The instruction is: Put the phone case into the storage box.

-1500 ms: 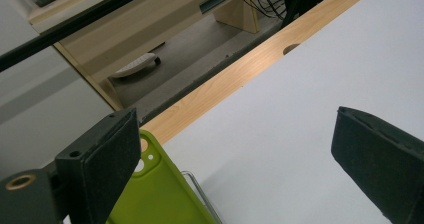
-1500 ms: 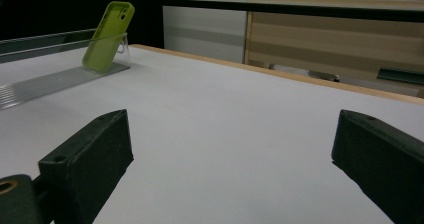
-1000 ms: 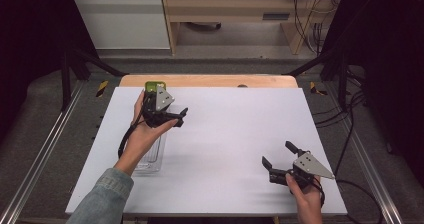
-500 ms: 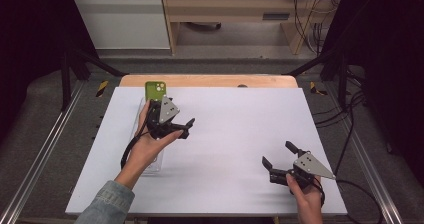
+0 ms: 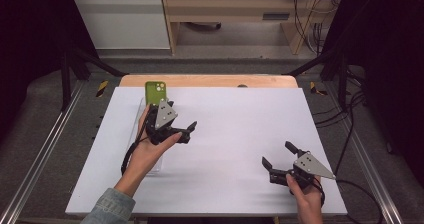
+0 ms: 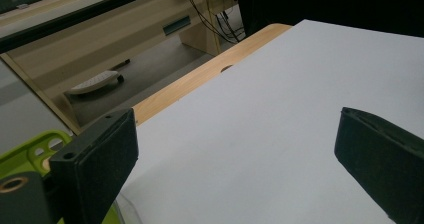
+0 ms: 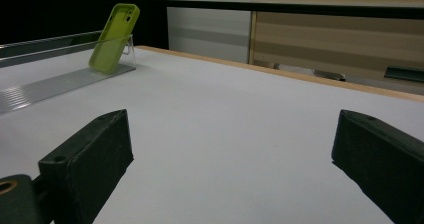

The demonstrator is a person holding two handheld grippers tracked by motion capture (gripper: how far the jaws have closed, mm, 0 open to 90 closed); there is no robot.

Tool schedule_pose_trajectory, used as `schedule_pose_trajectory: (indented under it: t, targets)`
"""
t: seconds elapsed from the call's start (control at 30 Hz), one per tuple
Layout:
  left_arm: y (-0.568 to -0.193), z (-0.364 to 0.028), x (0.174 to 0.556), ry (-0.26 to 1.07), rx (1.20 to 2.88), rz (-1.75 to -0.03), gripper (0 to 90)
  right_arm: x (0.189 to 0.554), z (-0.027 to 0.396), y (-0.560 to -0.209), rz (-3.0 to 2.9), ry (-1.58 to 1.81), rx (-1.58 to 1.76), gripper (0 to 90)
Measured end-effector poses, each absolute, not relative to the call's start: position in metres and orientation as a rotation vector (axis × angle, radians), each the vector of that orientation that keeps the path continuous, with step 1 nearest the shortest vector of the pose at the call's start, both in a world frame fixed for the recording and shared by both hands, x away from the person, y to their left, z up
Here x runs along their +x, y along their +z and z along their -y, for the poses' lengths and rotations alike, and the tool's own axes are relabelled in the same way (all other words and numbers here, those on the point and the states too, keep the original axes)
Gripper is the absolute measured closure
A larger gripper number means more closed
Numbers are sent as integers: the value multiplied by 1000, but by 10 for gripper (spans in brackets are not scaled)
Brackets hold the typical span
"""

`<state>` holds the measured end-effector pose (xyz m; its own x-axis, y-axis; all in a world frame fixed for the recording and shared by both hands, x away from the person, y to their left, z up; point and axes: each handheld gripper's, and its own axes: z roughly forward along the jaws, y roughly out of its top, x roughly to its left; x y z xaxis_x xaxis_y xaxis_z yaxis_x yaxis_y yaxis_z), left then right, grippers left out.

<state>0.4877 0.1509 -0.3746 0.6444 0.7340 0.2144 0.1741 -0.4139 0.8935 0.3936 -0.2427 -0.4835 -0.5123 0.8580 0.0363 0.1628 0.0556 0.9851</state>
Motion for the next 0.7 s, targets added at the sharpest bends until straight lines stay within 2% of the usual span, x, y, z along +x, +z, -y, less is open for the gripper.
schedule_pose_trajectory:
  t: [0.7]
  targets:
    - [-366,-180,472,769,1795,-744,23,394,242,-484,-1751,1506,1024,32]
